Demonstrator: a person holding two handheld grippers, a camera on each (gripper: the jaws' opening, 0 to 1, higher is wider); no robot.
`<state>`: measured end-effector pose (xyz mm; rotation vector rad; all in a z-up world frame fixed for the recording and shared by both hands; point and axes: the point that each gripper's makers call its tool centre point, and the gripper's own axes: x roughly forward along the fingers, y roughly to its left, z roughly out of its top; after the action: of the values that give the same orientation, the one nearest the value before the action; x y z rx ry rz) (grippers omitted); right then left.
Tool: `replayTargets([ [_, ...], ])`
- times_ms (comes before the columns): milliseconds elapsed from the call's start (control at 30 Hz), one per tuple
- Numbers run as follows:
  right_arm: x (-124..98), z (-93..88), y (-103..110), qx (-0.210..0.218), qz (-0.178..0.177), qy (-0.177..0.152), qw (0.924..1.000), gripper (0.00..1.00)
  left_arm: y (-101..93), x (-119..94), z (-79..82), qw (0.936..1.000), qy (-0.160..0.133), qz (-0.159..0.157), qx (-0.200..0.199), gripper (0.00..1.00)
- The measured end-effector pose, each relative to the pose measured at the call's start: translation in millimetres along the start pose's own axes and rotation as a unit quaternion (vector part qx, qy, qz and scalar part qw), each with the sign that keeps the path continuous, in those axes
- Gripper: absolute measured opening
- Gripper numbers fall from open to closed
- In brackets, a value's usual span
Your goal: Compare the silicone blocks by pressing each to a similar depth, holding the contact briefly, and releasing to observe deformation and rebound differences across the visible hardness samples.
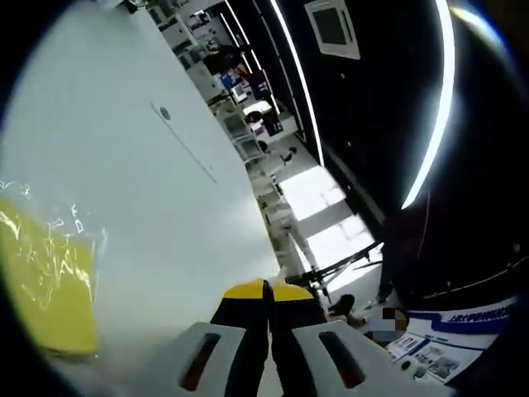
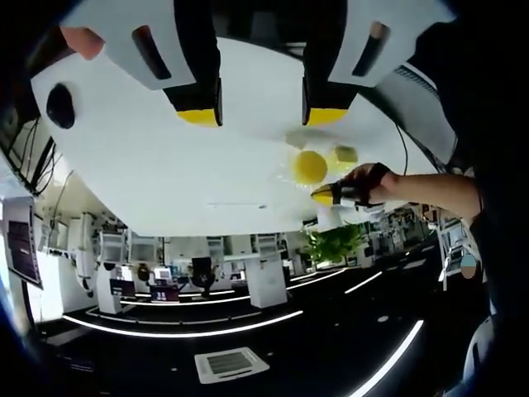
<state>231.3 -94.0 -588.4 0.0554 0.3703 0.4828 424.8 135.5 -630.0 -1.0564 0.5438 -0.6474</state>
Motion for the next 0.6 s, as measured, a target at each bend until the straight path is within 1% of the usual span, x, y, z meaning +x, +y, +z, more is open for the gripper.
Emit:
replayTargets([
  [33, 0, -0.1, 0, 0.000, 0.000, 0.001, 1.0000, 0.34, 1.7, 1, 0.7, 1.0000, -0.001, 0.000, -0.003, 0.00],
  [100, -1, -0.9, 2, 0.001, 0.002, 0.003, 1.0000, 0.34, 5.3, 3, 1.3, 1.0000, -0.001, 0.005, 0.005, 0.00],
  [167, -1, -2.1, 2, -0.001, 0.002, 0.006, 1.0000, 0.34, 10.4, 5, 1.0, 0.9999, 0.003, 0.012, 0.004, 0.00],
  [267, -2, -2.0, 2, 0.000, 0.000, 0.007, 1.0000, 0.33, 18.9, 6, -0.3, 0.9995, 0.010, 0.026, 0.018, 0.00],
  [333, -2, -1.6, 1, 0.000, -0.001, 0.006, 1.0000, 0.33, 23.3, 7, -0.4, 0.9992, 0.013, 0.032, 0.020, 0.00],
  [467, -3, -2.3, -1, 0.002, -0.005, 0.008, 1.0000, 0.33, 29.4, 9, 1.0, 0.9989, 0.013, 0.040, 0.022, 0.00],
  [600, -3, -4.0, -1, 0.003, -0.006, 0.010, 0.9999, 0.33, 40.0, 9, 2.2, 0.9980, 0.014, 0.056, 0.026, 0.00],
])
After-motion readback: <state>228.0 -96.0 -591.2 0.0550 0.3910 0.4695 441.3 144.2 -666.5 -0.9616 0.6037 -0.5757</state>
